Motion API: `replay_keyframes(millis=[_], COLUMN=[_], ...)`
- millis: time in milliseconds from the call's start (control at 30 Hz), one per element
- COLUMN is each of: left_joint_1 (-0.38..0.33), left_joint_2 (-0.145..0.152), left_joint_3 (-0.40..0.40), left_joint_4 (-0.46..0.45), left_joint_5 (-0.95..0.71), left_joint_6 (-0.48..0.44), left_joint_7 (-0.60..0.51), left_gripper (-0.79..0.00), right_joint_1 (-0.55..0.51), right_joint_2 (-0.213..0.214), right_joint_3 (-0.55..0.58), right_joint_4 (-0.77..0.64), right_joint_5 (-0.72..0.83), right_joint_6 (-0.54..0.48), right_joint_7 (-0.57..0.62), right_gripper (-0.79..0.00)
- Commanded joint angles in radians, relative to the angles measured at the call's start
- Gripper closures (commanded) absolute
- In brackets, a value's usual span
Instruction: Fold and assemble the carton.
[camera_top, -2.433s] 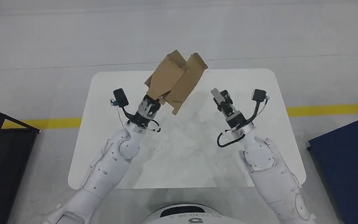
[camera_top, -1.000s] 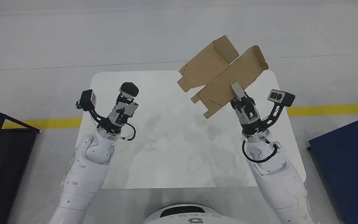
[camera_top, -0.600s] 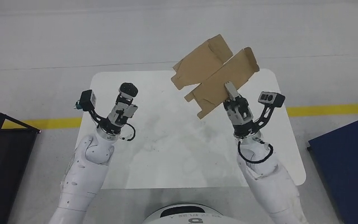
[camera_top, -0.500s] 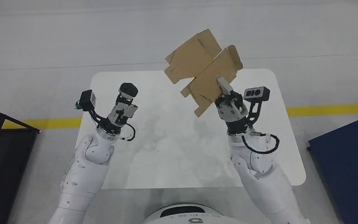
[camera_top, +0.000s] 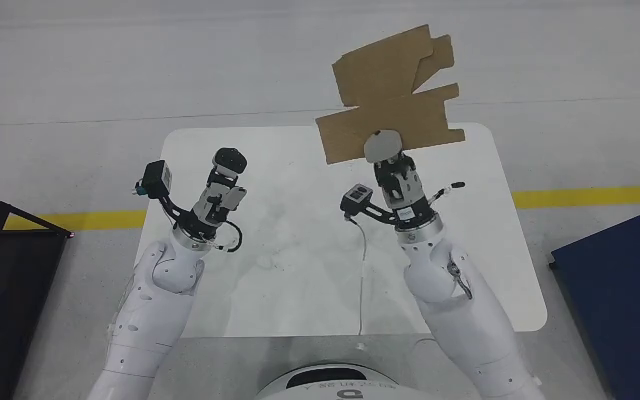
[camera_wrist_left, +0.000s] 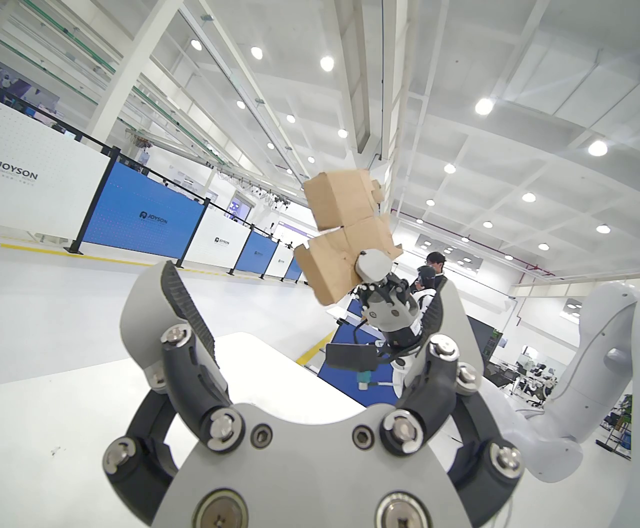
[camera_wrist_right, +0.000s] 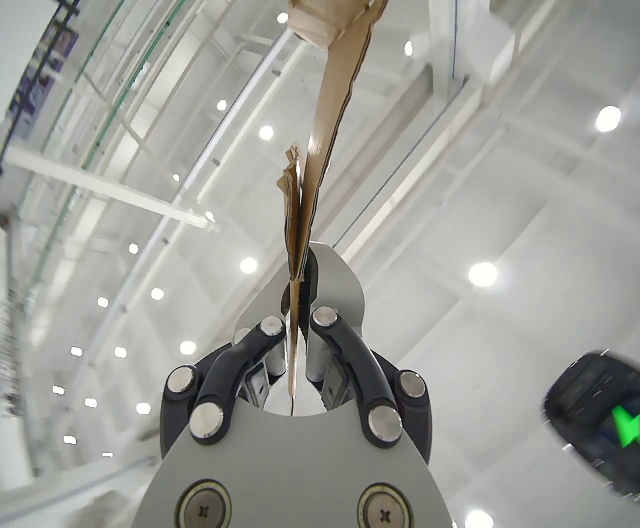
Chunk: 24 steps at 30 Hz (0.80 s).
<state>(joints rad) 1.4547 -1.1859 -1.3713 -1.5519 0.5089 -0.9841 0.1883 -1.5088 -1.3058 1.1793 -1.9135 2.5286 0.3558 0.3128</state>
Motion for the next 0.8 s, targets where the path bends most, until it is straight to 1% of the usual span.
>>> replay_keyframes(millis=[0, 100, 167, 267, 533, 567, 600, 633, 700, 733, 767], left_joint_1=[0.000, 0.000, 0.000, 0.000, 0.000, 0.000, 0.000, 0.000, 0.000, 0.000, 0.000], left_joint_2=[0.000, 0.000, 0.000, 0.000, 0.000, 0.000, 0.000, 0.000, 0.000, 0.000, 0.000], left_joint_3=[0.000, 0.000, 0.000, 0.000, 0.000, 0.000, 0.000, 0.000, 0.000, 0.000, 0.000], left_joint_4=[0.000, 0.000, 0.000, 0.000, 0.000, 0.000, 0.000, 0.000, 0.000, 0.000, 0.000], left_joint_5=[0.000, 0.000, 0.000, 0.000, 0.000, 0.000, 0.000, 0.000, 0.000, 0.000, 0.000], left_joint_6=[0.000, 0.000, 0.000, 0.000, 0.000, 0.000, 0.000, 0.000, 0.000, 0.000, 0.000], left_joint_7=[0.000, 0.000, 0.000, 0.000, 0.000, 0.000, 0.000, 0.000, 0.000, 0.000, 0.000], left_gripper=[-0.785, -0.785, -0.785, -0.785, -0.785, -0.785, -0.785, -0.785, -0.785, -0.785, -0.785], right_joint_1=[0.006, 0.012, 0.013, 0.012, 0.001, 0.009, 0.017, 0.023, 0.021, 0.014, 0.009], right_joint_2=[-0.003, -0.006, -0.007, -0.009, -0.012, -0.010, -0.008, -0.004, 0.001, 0.000, -0.001], right_joint_3=[0.002, 0.009, 0.017, 0.028, 0.053, 0.074, 0.102, 0.132, 0.147, 0.130, 0.114], right_joint_4=[-0.012, -0.015, -0.018, -0.025, -0.021, -0.016, -0.009, 0.000, 0.017, 0.040, 0.064], right_joint_5=[0.133, 0.226, 0.255, 0.289, 0.295, 0.230, 0.100, -0.103, -0.516, -0.649, -0.716], right_joint_6=[0.067, 0.136, 0.153, 0.160, 0.152, 0.153, 0.166, 0.166, 0.092, 0.061, 0.031], right_joint_7=[0.004, 0.014, 0.010, 0.003, -0.020, -0.015, 0.013, 0.050, 0.166, 0.235, 0.292], right_gripper=[0.000, 0.000, 0.000, 0.000, 0.000, 0.000, 0.000, 0.000, 0.000, 0.000, 0.000])
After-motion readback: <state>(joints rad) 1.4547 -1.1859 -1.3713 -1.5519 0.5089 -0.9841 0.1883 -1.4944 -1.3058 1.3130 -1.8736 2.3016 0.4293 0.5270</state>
